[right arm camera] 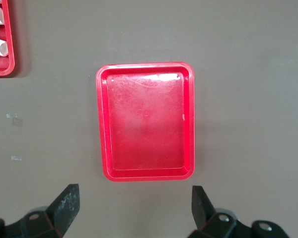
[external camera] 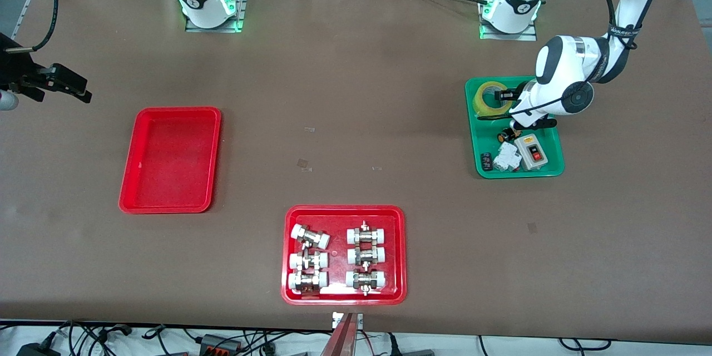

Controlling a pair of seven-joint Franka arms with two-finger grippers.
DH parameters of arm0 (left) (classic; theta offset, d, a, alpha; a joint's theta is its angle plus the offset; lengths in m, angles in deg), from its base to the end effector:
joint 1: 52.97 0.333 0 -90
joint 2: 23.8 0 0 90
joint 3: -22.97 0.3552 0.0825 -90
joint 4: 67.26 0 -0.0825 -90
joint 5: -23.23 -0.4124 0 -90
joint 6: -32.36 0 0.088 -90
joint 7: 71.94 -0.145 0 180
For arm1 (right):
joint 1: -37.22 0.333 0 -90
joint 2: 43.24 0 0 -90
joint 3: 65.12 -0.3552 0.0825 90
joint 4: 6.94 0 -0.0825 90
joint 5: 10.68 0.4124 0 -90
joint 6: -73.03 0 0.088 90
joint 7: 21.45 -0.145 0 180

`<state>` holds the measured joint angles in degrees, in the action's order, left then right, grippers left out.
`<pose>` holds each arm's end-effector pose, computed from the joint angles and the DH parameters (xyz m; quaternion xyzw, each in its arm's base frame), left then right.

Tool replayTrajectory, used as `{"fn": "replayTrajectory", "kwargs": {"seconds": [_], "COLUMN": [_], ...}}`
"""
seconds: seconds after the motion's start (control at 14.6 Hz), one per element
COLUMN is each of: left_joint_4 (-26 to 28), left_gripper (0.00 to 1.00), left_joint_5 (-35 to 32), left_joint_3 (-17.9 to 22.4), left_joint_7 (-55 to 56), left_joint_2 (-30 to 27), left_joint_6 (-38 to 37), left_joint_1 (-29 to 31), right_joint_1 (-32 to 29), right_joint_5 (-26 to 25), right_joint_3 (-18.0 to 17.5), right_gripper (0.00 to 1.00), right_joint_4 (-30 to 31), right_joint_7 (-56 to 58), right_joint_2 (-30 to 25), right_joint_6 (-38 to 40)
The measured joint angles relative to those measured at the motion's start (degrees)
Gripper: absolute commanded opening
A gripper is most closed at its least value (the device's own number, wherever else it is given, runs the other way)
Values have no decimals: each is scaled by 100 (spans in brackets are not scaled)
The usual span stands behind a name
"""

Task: Left arm passes tape to right arm into tray
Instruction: 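Lower the left gripper and grasp the tape roll by its rim, then lift the tape with the left gripper while the right gripper approaches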

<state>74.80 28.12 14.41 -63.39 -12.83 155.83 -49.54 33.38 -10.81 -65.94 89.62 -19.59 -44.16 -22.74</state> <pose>0.4122 -0.0468 0.1676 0.9644 0.0583 -0.2575 0.0119 0.5828 -0.0310 0.5862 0.9999 -0.0100 0.0011 0.0013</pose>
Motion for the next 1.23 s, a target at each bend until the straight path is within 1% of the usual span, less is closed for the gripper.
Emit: {"fn": "replayTrajectory", "kwargs": {"seconds": [0.27,0.55,0.62,0.68,0.75,0.96,1.03,1.1,1.23], "left_joint_4": [-21,-49,-127,-314,-614,-1918,-2316,-2677,-3250], "left_gripper": [2,0,0,0,0,0,0,0,0], "left_joint_5": [83,83,83,83,83,84,92,193,756], "left_joint_3": [-17,-17,-33,-61,-88,-142,-215,-364,-824], "left_joint_7": [11,4,-4,-6,-5,-8,-10,-6,341], "left_joint_2": [-4,-11,-36,-91,-160,-358,-398,-419,-429], "left_joint_6": [32,20,-83,-337,-704,-2111,-2516,-2866,-3308], "left_joint_1": [1,2,-1,-7,-17,-65,-72,-75,-99], "right_joint_1": [0,1,1,2,2,2,2,2,2], "right_joint_5": [0,0,0,0,0,0,0,0,0], "right_joint_3": [0,0,0,0,0,0,0,0,0], "right_gripper": [100,100,100,100,100,100,100,100,100], "right_joint_4": [0,0,0,0,0,0,0,0,0], "right_joint_7": [0,0,0,0,0,0,0,1,1], "right_joint_2": [0,0,0,0,0,0,1,0,1], "right_joint_6": [5,7,7,7,7,8,8,8,42]}}
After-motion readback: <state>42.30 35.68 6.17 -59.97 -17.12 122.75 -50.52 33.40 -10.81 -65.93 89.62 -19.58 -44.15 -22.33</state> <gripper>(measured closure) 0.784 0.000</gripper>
